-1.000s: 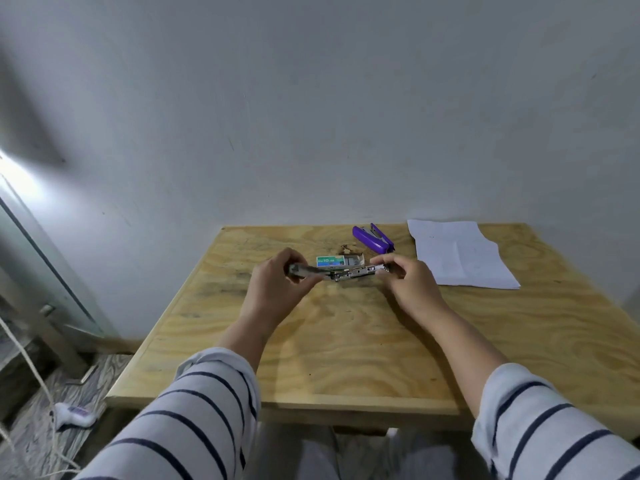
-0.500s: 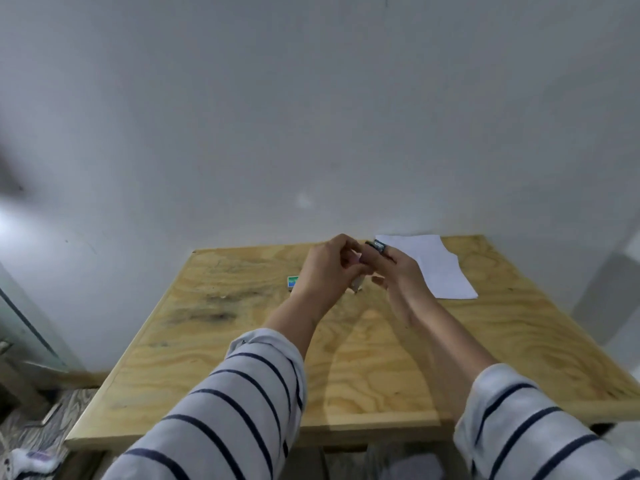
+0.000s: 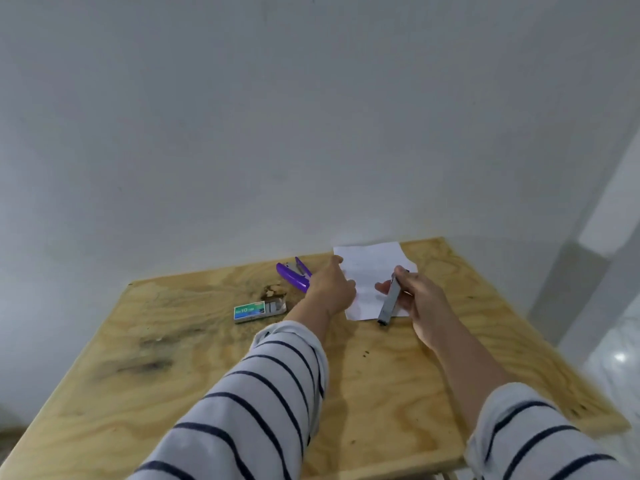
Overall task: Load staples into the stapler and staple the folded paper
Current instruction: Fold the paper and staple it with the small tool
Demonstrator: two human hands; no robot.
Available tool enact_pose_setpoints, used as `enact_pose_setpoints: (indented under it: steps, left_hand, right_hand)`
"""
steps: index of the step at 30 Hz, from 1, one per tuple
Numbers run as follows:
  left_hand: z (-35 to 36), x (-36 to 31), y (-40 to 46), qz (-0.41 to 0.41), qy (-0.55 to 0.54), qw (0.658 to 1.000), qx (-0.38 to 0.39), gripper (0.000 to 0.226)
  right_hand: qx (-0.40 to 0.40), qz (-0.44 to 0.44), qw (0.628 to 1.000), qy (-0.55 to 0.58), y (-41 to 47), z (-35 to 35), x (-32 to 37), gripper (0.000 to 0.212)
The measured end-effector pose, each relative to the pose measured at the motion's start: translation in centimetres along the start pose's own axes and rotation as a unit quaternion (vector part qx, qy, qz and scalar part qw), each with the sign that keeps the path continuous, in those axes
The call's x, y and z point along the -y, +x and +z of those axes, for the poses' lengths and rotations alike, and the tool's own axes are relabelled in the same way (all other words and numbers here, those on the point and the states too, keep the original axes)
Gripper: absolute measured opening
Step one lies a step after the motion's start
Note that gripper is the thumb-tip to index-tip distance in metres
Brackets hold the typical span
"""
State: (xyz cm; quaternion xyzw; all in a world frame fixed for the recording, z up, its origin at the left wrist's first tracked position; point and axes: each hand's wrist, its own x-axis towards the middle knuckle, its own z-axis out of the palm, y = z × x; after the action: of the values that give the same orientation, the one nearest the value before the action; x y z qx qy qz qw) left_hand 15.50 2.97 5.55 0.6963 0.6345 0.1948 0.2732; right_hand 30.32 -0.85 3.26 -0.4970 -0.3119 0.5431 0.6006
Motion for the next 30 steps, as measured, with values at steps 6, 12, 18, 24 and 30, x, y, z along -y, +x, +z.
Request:
enact_pose_setpoints:
  steps: [6,12,18,24,30]
  left_hand:
    - [0.5,-1.4,2.7,-0.012,-0.086,0.996,-0.019,0.064]
    - [0.1,-1.7,3.0,0.039,0.052,0.994,-0.091,0.041]
    - [-1.1,-1.7,1.5,0.082,-0.018,0.987,-0.135,0.016]
    - [-3.9,-0.6,-0.6,0.055,-0.259,0.945,-0.190,0.012]
    - [-5.1,1.9,-2.8,0.024,-0.357,0.920,-0.159,0.021]
  right_hand:
    - [0.054,-0.010,0.997,-0.053,-0.1,-0.6,-0.7,0.023]
    - [0.056,-0.024,0.995,-0.076,-0.3,-0.6,-1.1,0.026]
    - [0.017,-0.060,0.998,-0.029,-1.0,0.0,-0.5,0.023]
    - [-0.032,-0.047,0.998,-0.009,-1.6,3.3,0.2,0.029]
    - [-0.025,-0.021,0.999,-0.022,-1.5,6.4,0.0,0.029]
